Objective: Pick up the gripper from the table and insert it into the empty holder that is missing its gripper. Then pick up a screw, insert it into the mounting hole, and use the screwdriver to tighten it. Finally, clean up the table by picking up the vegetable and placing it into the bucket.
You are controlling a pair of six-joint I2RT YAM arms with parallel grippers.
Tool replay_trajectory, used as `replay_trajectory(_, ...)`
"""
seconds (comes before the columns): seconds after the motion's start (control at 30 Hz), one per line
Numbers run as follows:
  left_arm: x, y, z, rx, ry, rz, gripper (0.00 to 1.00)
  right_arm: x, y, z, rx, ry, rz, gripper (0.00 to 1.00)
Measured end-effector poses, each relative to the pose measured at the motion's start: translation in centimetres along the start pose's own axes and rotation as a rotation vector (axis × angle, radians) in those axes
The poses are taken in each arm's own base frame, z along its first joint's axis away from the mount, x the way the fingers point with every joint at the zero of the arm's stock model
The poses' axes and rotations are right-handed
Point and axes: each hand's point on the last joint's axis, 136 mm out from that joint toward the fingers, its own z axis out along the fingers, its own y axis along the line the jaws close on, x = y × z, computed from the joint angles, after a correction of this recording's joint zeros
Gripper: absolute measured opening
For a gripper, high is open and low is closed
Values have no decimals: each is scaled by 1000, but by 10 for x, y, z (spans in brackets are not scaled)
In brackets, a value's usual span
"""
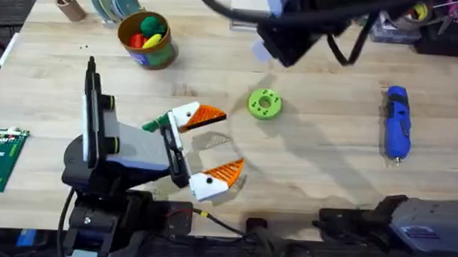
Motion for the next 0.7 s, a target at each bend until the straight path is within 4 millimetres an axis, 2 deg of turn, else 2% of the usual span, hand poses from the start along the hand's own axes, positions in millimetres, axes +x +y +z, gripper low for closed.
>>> replay_trajectory(0.17,0,0,0,0,0,0,993,-19,32,-10,-143,6,-34,9)
replay_trajectory(0.33,0,0,0,0,0,0,993,-29,68,-22,-246,-17,-106,9)
replay_trajectory(0.57,0,0,0,0,0,0,993,-29,116,-32,-335,-34,-214,9)
replay_trajectory(0.7,0,0,0,0,0,0,992,-27,135,-28,-361,-18,-254,9)
